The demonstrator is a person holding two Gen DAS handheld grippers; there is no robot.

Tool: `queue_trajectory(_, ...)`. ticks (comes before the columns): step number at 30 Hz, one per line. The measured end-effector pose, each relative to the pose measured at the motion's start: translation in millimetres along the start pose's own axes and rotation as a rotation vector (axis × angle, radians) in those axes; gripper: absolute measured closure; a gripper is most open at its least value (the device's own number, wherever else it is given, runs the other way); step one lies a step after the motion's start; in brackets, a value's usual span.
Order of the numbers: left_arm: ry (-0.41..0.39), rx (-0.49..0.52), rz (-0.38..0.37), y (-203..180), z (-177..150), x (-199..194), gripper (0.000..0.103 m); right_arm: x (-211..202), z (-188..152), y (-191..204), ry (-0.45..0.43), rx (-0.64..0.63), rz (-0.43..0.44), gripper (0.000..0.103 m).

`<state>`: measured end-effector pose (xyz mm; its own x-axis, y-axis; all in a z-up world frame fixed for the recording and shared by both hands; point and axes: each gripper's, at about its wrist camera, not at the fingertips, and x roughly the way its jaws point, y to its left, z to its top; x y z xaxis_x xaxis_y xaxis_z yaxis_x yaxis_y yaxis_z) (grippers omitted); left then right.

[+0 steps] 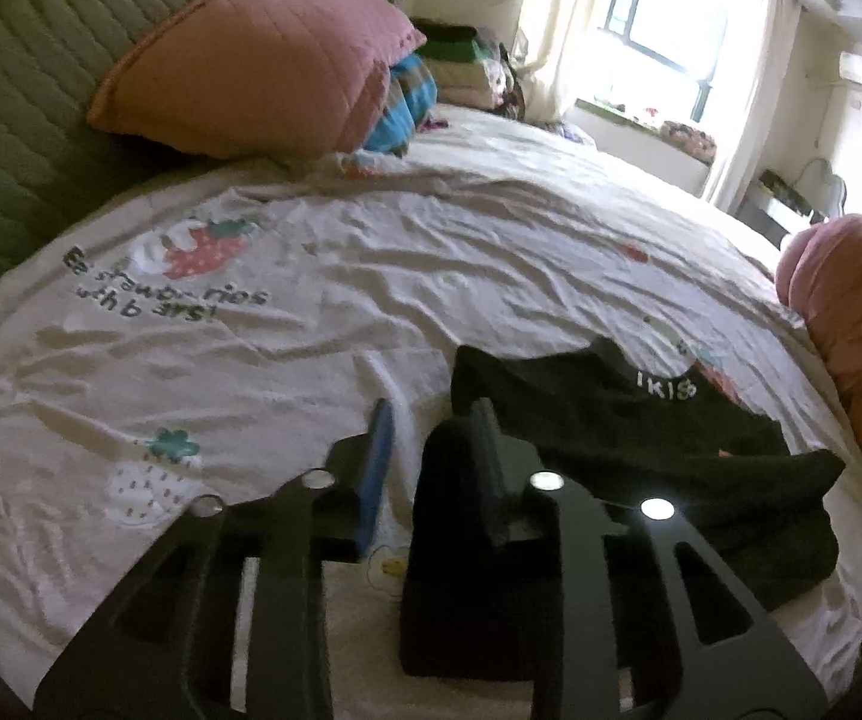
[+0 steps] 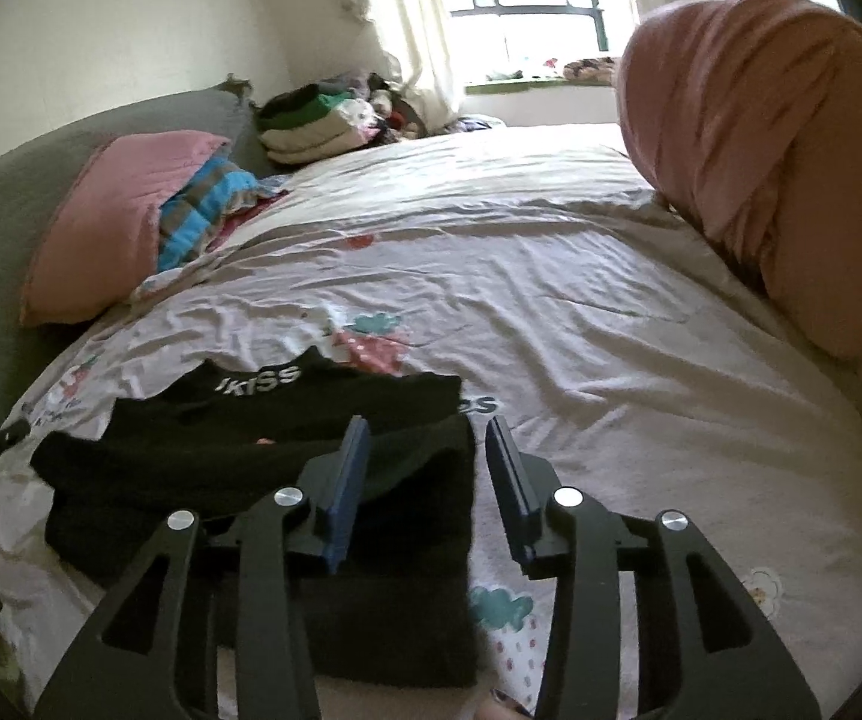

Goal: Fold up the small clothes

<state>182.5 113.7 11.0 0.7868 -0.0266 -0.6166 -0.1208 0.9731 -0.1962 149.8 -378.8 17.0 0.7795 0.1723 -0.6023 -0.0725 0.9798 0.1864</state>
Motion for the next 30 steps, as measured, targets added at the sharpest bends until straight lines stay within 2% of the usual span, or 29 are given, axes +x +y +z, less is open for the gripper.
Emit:
queue_trajectory(3, -0.015, 0.036, -0.009, -8, -3, -9, 0.079, -7, -6, 13, 0.006, -0.039, 0.033, 0.065)
queue_trajectory(6, 0.004, 0.084, -0.036, -22, -11, -13, 0.079, -8, -13, 27, 0.034, -0.081, 0.068, 0.078)
queue_trajectory(8, 0.04, 0.127, -0.053, -30, -18, -10, 0.082, -7, -21, 36, 0.061, -0.119, 0.085, 0.082)
queue_trajectory(11, 0.129, 0.176, -0.082, -44, -34, 3, 0.097, -2, -32, 46, 0.104, -0.159, 0.098, 0.084)
queue_trajectory(14, 0.215, 0.211, -0.092, -55, -53, 19, 0.098, 6, -45, 54, 0.154, -0.191, 0.088, 0.085)
queue_trajectory(16, 0.238, 0.225, -0.086, -60, -62, 26, 0.098, 14, -50, 56, 0.186, -0.206, 0.075, 0.085)
queue_trajectory(21, 0.223, 0.26, -0.044, -64, -71, 33, 0.097, 47, -63, 56, 0.286, -0.209, 0.033, 0.085)
queue_trajectory(30, 0.191, 0.239, -0.014, -59, -52, 54, 0.096, 74, -51, 57, 0.263, -0.208, 0.015, 0.082)
